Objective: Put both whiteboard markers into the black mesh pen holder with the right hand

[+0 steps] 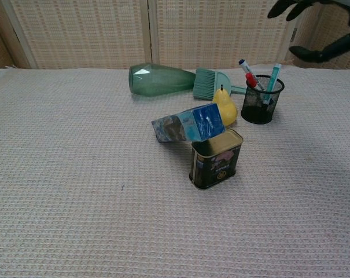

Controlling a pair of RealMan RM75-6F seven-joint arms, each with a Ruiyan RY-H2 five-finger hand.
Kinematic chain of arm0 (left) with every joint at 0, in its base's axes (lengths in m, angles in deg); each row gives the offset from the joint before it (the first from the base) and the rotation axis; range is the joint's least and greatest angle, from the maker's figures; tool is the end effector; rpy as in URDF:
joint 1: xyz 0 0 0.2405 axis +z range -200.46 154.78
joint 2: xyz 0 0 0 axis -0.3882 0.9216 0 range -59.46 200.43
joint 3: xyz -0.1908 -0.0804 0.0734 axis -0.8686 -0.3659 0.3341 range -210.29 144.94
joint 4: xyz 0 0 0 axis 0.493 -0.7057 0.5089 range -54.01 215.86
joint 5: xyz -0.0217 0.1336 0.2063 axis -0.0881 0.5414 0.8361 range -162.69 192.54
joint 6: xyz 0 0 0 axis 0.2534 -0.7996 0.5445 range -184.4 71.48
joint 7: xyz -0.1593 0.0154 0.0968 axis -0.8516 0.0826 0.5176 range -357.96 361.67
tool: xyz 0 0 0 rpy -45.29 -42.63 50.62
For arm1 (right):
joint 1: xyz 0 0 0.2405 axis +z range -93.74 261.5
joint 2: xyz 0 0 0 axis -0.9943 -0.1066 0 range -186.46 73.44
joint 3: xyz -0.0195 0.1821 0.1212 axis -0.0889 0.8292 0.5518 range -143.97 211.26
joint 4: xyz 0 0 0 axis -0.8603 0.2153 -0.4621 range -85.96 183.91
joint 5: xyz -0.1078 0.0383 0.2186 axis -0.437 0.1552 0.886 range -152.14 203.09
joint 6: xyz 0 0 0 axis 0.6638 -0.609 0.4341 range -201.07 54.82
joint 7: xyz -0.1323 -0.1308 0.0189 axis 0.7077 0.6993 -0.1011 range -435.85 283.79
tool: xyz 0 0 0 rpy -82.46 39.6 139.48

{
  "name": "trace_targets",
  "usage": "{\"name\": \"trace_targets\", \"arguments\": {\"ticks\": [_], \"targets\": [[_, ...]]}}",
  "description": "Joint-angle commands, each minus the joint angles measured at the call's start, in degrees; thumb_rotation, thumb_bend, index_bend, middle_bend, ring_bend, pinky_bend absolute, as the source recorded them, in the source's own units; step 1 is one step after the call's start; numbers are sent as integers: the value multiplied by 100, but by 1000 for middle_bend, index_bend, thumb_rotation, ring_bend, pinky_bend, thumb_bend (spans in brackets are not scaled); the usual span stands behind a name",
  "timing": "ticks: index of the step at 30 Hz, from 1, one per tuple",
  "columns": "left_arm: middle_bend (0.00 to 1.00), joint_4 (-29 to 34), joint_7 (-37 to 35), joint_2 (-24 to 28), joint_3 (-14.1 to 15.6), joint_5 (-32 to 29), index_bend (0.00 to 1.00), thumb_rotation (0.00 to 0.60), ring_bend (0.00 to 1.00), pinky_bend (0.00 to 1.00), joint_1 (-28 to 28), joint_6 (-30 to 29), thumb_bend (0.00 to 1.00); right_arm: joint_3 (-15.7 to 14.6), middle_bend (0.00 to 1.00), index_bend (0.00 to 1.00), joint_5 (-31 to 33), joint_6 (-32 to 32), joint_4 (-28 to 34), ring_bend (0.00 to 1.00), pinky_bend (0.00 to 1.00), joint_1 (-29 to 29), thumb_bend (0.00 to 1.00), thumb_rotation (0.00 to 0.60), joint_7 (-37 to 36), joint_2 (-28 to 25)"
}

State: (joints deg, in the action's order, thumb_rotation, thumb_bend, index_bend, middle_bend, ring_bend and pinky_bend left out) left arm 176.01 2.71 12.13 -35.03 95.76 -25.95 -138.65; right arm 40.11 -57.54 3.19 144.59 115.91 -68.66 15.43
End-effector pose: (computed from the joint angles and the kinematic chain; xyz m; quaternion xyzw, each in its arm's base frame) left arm -0.3201 0.2116 0.1321 -0.5819 -0.4120 -0.3291 0.6191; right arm -0.1302 -0.3315 0.0503 0.6815 -0.2933 0.4957 0.4515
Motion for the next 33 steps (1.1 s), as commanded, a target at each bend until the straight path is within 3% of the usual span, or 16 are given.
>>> {"name": "trace_targets", "arguments": {"ticks": [1, 8, 15, 20, 33], "targets": [[0, 33, 10, 13, 28, 36, 131, 600, 0, 99, -5, 13, 485, -776, 182, 275, 126, 1344, 972, 208, 0, -1485, 342, 600, 1324, -378], [0, 119, 37, 65, 77, 111, 131, 600, 0, 99, -13, 31, 485, -871, 182, 330, 471, 1572, 235, 194, 0, -2065, 341, 600, 1406, -77], [0, 139, 1, 107, 118, 146, 131, 600, 0, 99, -28, 85, 484, -707, 182, 232, 661, 1569, -245, 161, 0, -2328, 273, 600, 1114, 141], [0, 129, 24, 98, 140, 187, 131, 600, 0, 98, -39, 94, 485, -651, 162, 143, 627, 1434, -168, 119, 0, -2363, 269, 600, 1143, 55], [0, 101, 78, 85, 160, 128, 131, 600, 0, 97, -50, 145, 484, -499, 153, 140, 572, 1237, -92, 117, 0, -2450, 269, 600, 1193, 12]]}}
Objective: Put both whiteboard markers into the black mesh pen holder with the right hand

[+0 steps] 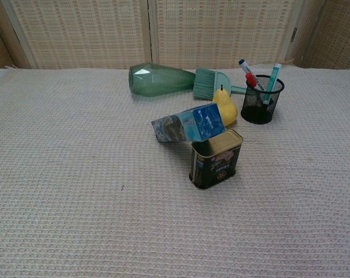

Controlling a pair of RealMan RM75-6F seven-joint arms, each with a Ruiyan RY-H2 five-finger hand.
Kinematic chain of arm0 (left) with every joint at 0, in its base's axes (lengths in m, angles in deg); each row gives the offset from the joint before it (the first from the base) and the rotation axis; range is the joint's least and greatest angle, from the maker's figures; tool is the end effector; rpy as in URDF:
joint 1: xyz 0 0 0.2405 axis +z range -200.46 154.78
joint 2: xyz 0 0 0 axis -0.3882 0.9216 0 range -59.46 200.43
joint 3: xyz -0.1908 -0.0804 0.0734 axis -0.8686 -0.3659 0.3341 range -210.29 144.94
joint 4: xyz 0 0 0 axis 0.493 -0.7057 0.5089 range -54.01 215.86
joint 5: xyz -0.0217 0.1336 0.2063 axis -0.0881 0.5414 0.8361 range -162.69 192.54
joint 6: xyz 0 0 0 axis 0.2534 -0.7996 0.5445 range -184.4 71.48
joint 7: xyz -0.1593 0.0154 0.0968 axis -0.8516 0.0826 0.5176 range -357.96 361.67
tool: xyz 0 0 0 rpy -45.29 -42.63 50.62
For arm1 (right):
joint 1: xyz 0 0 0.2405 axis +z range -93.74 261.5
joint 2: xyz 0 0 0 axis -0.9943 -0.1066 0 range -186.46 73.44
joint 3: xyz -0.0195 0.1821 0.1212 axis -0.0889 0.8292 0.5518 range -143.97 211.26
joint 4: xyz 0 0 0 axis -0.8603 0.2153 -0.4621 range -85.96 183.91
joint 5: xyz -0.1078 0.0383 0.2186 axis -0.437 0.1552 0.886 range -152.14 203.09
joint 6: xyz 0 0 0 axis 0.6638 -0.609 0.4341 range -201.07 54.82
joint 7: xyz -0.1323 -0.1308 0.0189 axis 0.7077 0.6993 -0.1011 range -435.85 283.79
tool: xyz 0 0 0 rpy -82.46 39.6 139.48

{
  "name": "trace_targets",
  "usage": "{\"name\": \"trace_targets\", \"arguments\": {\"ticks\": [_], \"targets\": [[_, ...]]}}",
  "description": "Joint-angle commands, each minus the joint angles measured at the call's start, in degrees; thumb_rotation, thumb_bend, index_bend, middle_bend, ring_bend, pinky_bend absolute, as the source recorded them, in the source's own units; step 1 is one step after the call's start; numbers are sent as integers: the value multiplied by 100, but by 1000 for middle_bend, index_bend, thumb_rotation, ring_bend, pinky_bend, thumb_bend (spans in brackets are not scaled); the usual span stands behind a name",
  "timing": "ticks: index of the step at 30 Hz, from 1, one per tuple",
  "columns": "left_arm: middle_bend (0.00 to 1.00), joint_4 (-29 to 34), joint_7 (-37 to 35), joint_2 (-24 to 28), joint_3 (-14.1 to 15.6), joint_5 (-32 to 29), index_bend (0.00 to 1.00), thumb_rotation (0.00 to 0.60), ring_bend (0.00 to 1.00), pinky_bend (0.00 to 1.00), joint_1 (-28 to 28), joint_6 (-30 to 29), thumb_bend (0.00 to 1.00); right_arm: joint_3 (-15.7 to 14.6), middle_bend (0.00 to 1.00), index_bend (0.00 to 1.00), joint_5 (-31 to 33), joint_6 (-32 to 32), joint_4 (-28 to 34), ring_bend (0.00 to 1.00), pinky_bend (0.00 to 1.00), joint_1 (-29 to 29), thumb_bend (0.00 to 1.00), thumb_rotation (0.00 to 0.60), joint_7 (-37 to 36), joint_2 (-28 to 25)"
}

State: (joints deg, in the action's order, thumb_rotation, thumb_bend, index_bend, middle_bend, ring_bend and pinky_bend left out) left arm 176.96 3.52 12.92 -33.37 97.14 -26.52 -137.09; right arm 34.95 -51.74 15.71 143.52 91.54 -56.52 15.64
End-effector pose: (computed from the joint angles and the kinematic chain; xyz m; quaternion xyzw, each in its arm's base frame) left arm -0.3173 0.2069 0.1230 -0.6036 -0.4169 -0.3145 0.6024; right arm -0.2779 -0.2270 0.0776 0.5887 -0.3569 0.3243 0.6488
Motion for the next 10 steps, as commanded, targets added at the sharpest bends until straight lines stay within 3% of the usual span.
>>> {"name": "trace_targets", "arguments": {"ticks": [1, 10], "targets": [[0, 9, 1, 9, -11, -20, 131, 600, 0, 97, 9, -17, 484, 30, 153, 140, -16, -18, 20, 117, 0, -21, 269, 600, -39, -16], [0, 23, 88, -29, -22, -68, 131, 600, 0, 97, -16, 16, 484, 107, 153, 142, -55, -73, 84, 117, 0, -113, 270, 600, -190, -131]]}}
